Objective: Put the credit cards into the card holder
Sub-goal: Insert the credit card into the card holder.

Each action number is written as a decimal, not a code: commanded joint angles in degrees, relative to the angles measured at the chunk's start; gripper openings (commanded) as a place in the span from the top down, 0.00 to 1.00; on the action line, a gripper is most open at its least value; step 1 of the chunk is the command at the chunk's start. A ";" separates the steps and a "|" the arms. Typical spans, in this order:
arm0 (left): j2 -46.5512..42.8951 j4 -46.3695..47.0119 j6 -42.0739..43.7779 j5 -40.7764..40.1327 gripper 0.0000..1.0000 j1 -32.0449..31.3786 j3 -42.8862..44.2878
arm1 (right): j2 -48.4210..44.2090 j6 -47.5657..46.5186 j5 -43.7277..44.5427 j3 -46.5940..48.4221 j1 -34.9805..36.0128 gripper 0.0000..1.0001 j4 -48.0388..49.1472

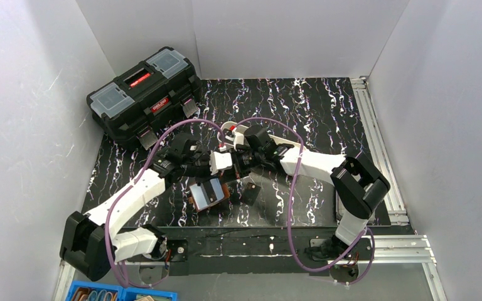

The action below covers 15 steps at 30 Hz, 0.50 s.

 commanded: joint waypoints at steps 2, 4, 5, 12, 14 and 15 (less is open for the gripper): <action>-0.30 -1.54 0.28 1.40 0.88 0.20 -1.30 | -3.60 1.55 -3.50 2.07 -0.23 0.99 5.08; -0.99 -1.17 -0.88 0.17 0.88 0.20 -1.65 | -3.64 1.89 -3.67 1.40 -0.79 0.99 5.52; -1.41 -1.18 -1.95 -0.76 0.88 0.27 -1.47 | -3.50 1.86 -3.96 1.08 -1.09 0.99 5.45; -4.72 -7.66 -5.46 0.82 0.69 5.36 5.94 | -2.55 -3.53 -3.48 1.82 -1.60 0.99 -0.14; -4.81 -9.22 -6.67 2.42 0.56 7.58 9.44 | -1.95 -4.53 -3.70 2.41 -1.57 0.99 -1.27; -4.88 -9.15 -7.77 3.17 0.46 8.75 10.94 | -1.63 -4.73 -4.02 2.55 -1.56 0.99 -1.44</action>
